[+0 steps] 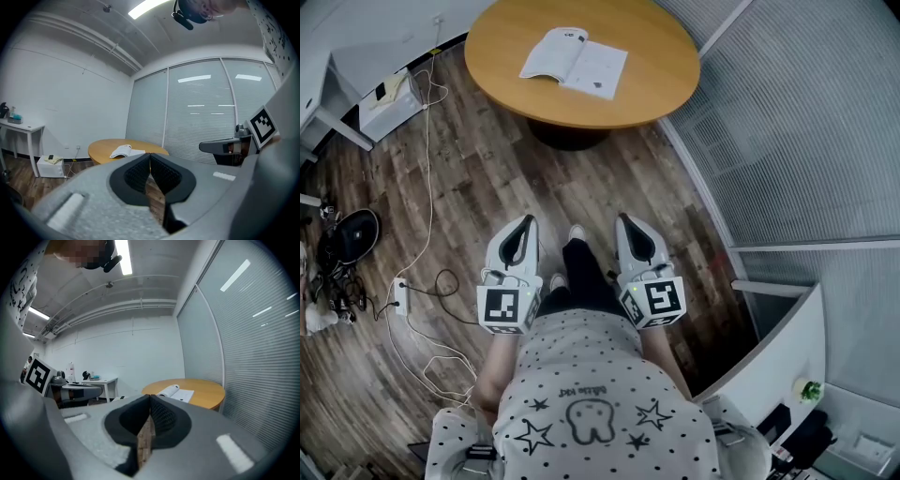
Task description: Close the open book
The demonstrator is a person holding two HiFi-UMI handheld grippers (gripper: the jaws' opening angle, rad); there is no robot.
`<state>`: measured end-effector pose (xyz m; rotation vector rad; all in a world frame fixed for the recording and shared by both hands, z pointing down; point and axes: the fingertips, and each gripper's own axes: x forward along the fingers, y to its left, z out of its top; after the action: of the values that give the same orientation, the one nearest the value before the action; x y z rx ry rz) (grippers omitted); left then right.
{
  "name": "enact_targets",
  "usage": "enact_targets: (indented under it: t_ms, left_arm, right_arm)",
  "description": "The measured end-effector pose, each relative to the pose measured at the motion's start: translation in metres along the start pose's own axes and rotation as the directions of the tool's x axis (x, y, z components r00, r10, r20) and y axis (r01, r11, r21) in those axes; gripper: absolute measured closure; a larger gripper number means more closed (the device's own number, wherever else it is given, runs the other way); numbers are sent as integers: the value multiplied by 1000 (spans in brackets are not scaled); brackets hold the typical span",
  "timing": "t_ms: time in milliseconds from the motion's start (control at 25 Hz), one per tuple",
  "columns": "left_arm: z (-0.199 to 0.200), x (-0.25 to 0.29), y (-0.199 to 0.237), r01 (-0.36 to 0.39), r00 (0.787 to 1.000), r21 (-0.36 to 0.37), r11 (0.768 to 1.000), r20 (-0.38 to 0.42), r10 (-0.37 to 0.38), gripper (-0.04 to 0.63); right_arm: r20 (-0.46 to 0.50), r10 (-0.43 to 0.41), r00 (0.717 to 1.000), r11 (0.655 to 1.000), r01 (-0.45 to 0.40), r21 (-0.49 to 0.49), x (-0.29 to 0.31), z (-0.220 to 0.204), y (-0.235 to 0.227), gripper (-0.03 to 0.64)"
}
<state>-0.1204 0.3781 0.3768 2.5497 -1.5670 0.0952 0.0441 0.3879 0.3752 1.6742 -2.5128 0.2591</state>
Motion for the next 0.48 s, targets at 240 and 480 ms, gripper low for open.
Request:
enact_targets:
  t_ms: [240,480]
  left_arm:
    - [-1,51,22,-39,999,-8,999,-8,39,584]
    - [18,119,41,-68,998,-7,998,13,68,584]
  right_arm:
    - [-30,32,999,999,-32,11,52,-3,-30,612]
    - [-6,67,998,998,-67,-10,118,20,-70,612]
